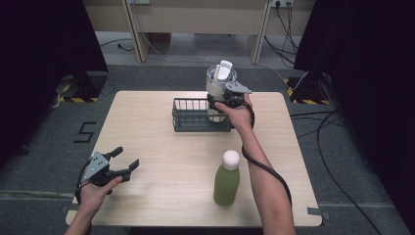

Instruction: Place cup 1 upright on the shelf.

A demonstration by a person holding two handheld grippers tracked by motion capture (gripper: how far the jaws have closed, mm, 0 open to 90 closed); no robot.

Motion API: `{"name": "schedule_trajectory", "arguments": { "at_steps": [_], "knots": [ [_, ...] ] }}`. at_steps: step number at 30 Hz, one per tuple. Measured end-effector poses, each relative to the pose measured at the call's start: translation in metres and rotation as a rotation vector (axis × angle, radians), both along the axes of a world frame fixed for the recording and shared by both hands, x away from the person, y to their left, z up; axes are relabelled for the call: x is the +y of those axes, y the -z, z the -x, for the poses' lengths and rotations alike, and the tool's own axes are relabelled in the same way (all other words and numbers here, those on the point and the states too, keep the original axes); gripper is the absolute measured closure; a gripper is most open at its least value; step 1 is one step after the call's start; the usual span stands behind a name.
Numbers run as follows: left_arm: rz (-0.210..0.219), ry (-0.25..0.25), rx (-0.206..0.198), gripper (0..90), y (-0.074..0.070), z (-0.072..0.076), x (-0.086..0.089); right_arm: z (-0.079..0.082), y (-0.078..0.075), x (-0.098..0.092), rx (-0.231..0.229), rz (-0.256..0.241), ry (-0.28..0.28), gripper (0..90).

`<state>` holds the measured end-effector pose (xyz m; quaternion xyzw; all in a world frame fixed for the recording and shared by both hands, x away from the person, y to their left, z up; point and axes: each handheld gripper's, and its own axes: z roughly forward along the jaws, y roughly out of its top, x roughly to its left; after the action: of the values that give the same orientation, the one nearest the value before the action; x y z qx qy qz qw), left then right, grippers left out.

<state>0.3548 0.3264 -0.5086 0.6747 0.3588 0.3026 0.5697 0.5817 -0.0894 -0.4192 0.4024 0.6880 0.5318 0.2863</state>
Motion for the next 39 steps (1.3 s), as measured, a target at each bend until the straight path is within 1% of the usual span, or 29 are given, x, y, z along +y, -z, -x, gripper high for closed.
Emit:
{"name": "schedule_trajectory", "arguments": {
  "at_steps": [4,8,16,19,21,24,27,34,36,39],
  "knots": [
    [-0.002,0.002,0.0,14.8,0.0,0.0,0.0,0.0,0.004,0.001,0.002,-0.002,-0.002,10.2],
    [-0.003,0.002,0.0,14.8,0.0,0.0,-0.001,0.001,0.004,0.001,-0.001,0.006,-0.003,10.1],
    [-0.005,0.008,0.0,14.9,0.0,0.0,-0.001,0.003,0.007,0.004,-0.017,0.012,0.0,9.4],
    [-0.006,0.007,-0.002,14.9,0.0,0.001,-0.001,0.003,0.008,0.007,-0.02,0.02,-0.007,8.2],
    [-0.005,0.007,-0.002,14.9,-0.001,0.001,0.0,0.004,0.008,0.008,-0.022,0.024,-0.007,5.9],
    [-0.006,0.008,-0.002,14.9,0.0,0.001,-0.001,0.004,0.005,0.006,-0.03,0.028,-0.02,2.0],
    [-0.01,0.012,-0.003,14.8,-0.001,0.001,-0.002,0.006,0.004,0.002,-0.026,0.038,-0.032,0.5],
    [-0.011,0.013,-0.006,14.6,-0.001,0.001,-0.003,0.014,0.001,-0.007,-0.026,0.025,-0.038,0.4],
    [-0.012,0.013,-0.006,14.6,-0.001,0.001,-0.003,0.017,0.001,-0.008,-0.028,0.013,-0.041,0.6],
    [-0.013,0.012,-0.009,14.6,-0.002,0.001,-0.003,0.021,0.001,-0.011,-0.029,0.015,-0.042,0.7]
  ]
}}
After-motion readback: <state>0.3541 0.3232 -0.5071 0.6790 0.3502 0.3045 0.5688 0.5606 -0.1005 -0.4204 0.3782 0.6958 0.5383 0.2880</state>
